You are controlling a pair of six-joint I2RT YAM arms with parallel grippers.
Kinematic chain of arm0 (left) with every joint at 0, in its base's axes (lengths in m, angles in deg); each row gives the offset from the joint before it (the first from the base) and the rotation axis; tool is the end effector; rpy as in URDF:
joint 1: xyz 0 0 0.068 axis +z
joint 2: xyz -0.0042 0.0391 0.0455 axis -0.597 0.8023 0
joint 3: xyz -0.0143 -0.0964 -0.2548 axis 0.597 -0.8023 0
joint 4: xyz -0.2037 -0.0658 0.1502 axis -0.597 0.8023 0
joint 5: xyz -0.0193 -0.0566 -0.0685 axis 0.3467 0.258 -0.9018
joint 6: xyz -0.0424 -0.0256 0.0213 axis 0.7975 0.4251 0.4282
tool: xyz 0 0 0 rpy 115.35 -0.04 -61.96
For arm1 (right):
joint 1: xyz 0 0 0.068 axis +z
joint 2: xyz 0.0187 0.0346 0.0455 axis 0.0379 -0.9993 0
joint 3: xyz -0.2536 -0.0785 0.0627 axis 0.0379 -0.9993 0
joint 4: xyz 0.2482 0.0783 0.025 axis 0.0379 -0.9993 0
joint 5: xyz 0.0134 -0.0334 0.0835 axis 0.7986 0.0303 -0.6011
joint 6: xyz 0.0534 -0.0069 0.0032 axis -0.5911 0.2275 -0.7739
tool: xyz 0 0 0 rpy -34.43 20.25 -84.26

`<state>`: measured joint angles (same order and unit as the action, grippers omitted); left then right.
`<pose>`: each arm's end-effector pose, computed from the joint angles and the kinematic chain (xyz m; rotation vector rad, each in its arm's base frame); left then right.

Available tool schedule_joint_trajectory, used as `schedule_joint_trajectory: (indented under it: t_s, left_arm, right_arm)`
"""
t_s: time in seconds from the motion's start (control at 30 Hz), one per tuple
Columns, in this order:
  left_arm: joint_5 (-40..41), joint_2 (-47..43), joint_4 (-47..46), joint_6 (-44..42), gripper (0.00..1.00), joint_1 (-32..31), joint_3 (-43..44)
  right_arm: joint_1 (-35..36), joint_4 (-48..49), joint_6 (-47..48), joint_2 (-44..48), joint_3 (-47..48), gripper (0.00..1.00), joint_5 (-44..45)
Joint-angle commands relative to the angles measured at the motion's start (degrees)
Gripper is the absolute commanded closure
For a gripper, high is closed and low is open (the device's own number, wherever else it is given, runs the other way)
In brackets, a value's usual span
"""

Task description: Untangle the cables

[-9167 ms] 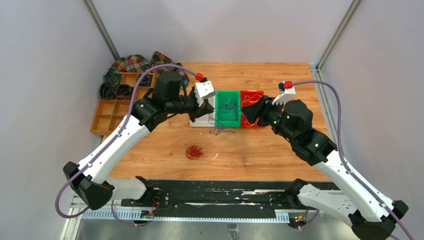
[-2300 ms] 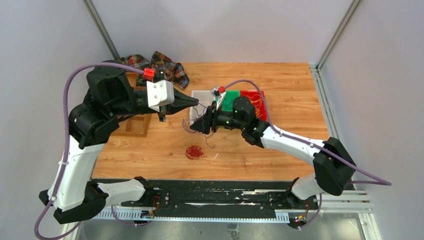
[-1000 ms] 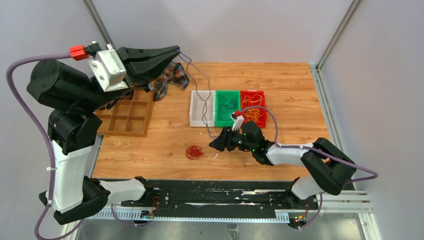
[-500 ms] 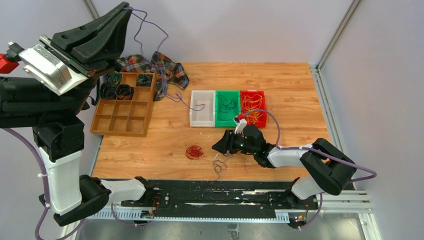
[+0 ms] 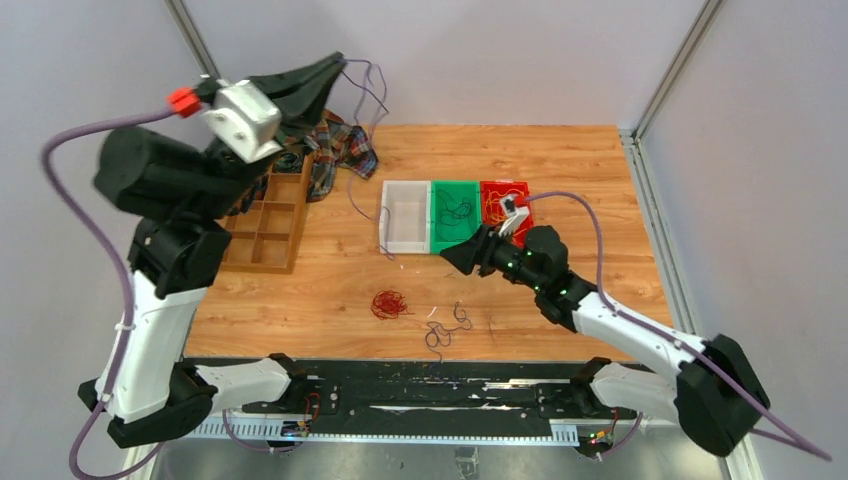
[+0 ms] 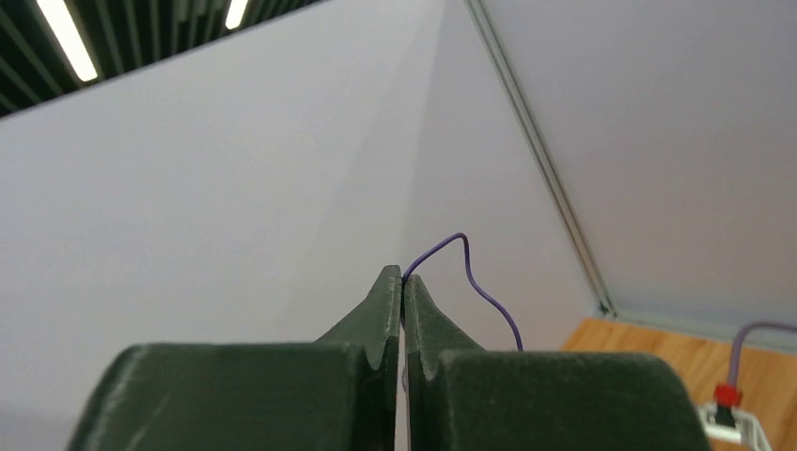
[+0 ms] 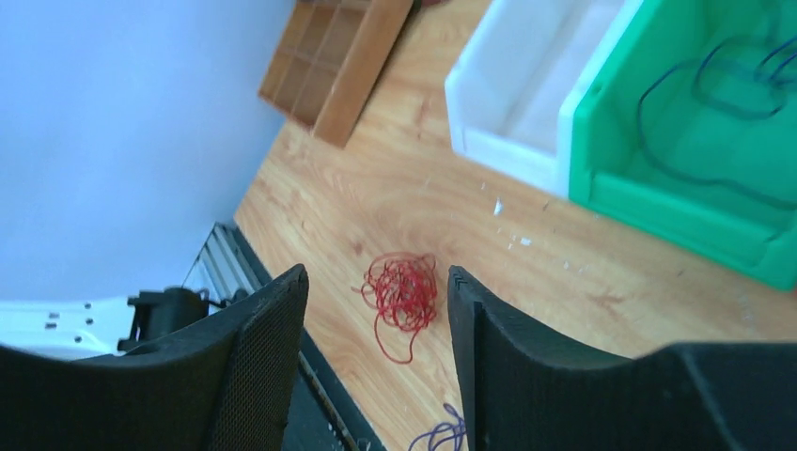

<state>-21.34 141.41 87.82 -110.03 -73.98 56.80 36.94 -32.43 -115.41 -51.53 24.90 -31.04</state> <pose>0.1034 -0.0894 0.6310 0.6919 0.7429 -0.3334 0.1897 0.1673 0.2518 -0.2227 1.8275 1.2532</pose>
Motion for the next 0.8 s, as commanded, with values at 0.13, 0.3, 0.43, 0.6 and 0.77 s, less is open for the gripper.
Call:
schedule_joint_trajectory:
  t_s: [0.13, 0.3, 0.43, 0.6, 0.77]
  left_arm:
    - [0.53, 1.73, -2.6, 1.14, 1.0, -0.38, -12.99]
    - [0.96, 5.71, -5.07, 2.18, 1.0, -0.6, -16.91]
    - [1.36, 9.35, -6.1, 2.43, 1.0, -0.88, -18.35]
    - [2.68, 13.42, -9.06, -0.22, 1.0, -1.08, -21.64]
    - [3.55, 17.64, -12.13, -3.7, 1.0, -1.09, -23.36]
  right_arm:
    - [-5.93, -18.79, 3.28, 13.78, 2.63, 0.52, 15.47]
    - [-8.71, -28.43, 3.06, 17.72, 4.14, 0.59, 24.49]
    - [-9.47, -33.36, 2.43, 20.17, 4.41, 0.6, 31.05]
    - [-9.69, -33.57, 2.08, 22.41, 3.44, 0.59, 33.36]
    - [-9.76, -33.91, 3.0, 22.74, 3.18, 0.6, 33.68]
